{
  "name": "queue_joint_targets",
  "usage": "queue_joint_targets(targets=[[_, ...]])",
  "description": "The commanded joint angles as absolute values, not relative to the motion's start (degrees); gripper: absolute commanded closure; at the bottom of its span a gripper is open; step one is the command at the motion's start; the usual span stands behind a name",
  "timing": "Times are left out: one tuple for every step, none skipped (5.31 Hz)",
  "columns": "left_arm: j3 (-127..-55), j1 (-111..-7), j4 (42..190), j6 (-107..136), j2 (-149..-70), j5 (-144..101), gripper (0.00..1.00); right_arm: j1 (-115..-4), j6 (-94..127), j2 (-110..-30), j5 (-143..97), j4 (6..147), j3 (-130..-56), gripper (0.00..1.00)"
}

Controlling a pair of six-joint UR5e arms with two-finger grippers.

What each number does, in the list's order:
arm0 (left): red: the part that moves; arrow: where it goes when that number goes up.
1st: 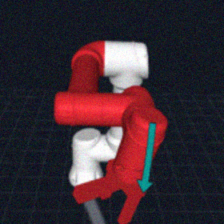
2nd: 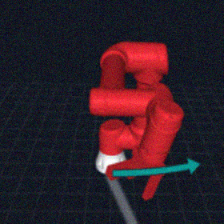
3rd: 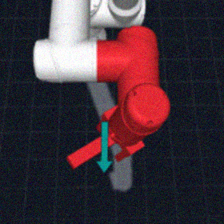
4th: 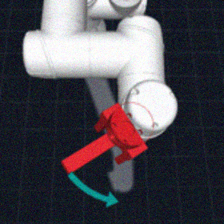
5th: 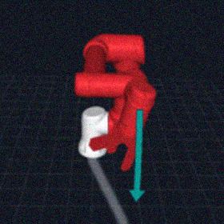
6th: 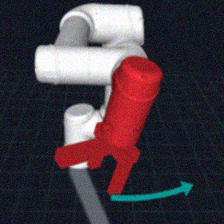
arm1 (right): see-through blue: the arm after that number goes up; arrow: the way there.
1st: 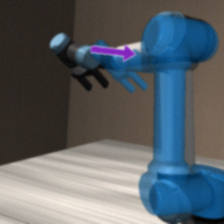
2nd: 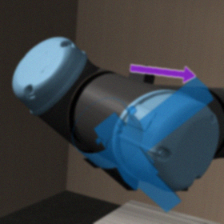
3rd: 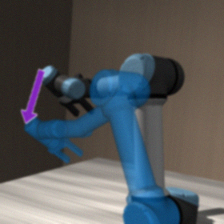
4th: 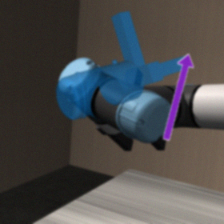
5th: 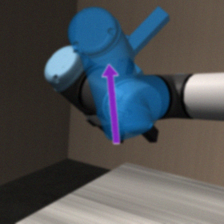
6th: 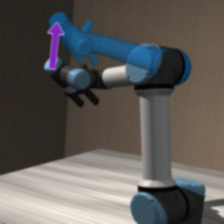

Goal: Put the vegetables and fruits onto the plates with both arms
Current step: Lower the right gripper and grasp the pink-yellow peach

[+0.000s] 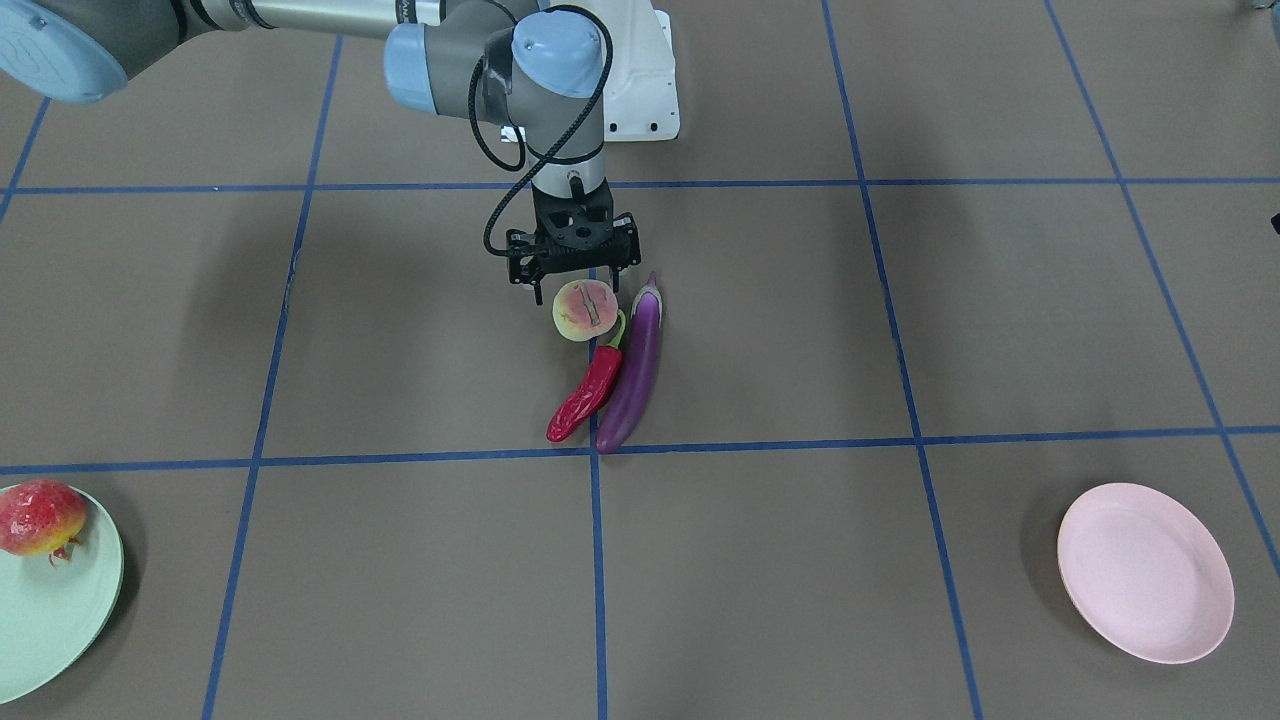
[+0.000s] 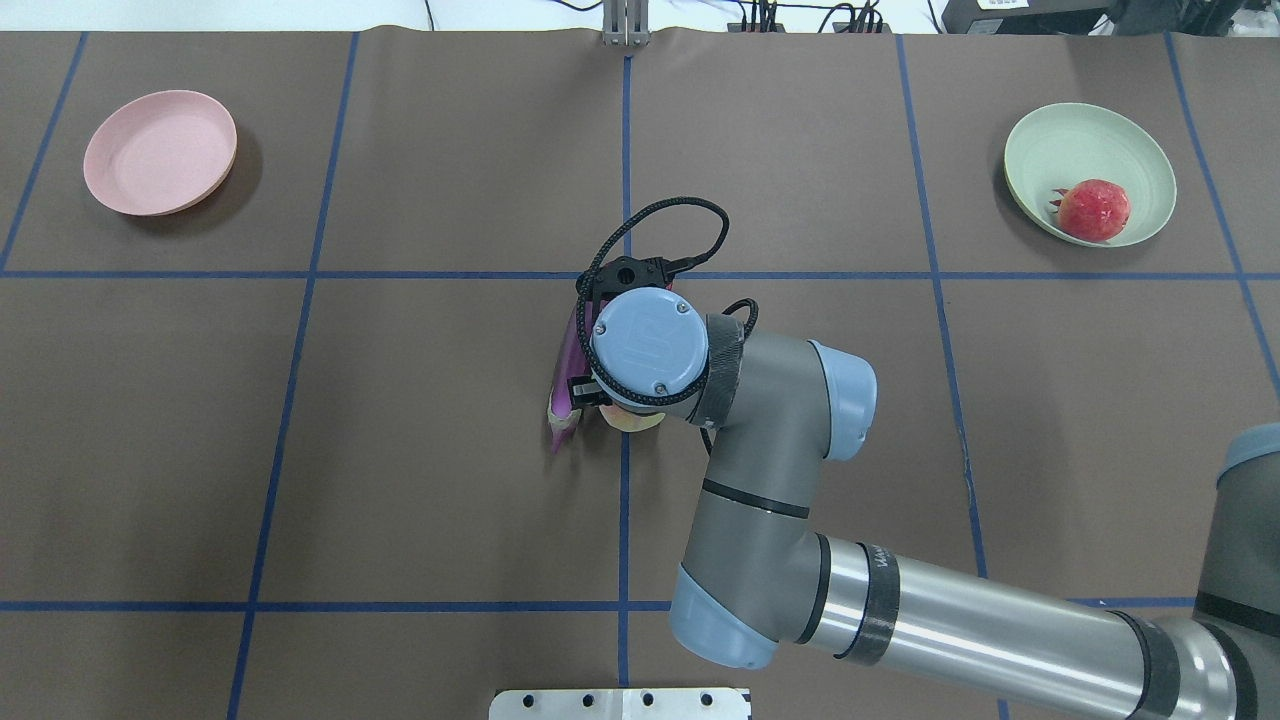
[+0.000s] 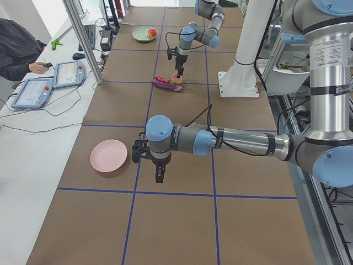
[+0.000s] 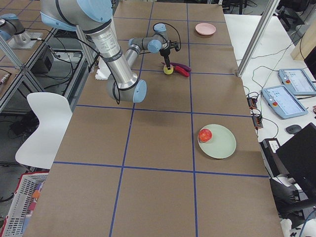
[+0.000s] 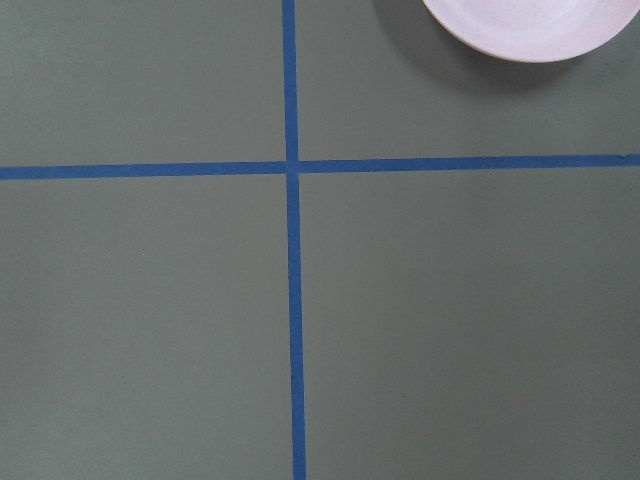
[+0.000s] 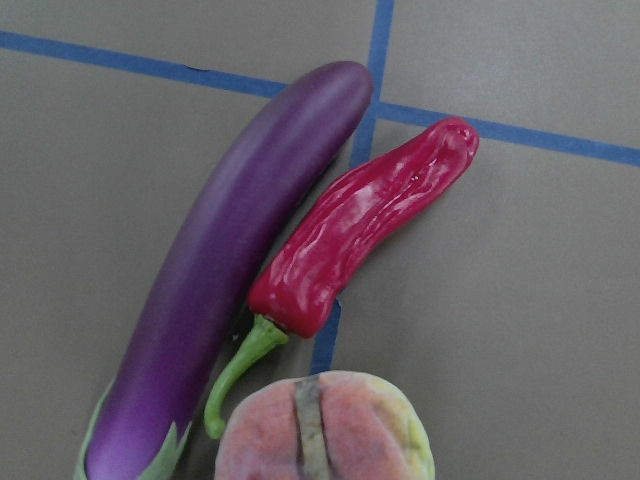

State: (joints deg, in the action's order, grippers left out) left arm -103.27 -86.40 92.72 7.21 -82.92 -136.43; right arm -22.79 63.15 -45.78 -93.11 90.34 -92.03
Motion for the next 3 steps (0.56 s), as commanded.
queue_joint_targets(targets=[[-103.3, -86.4, 92.7, 7.2, -83.0, -136.5, 0.0, -22.3, 62.9, -45.6, -93.1, 89.2, -90.7, 0.01], [-103.3, -86.4, 92.7, 7.2, -83.0, -136.4, 0.0, -22.3, 62.6, -45.5, -93.0, 84.9, -87.7, 0.01], [-103.3, -86.4, 92.7, 7.2, -83.0, -136.5, 0.0, -22.3, 62.5, -45.5, -93.1, 84.6, -87.5, 0.01]])
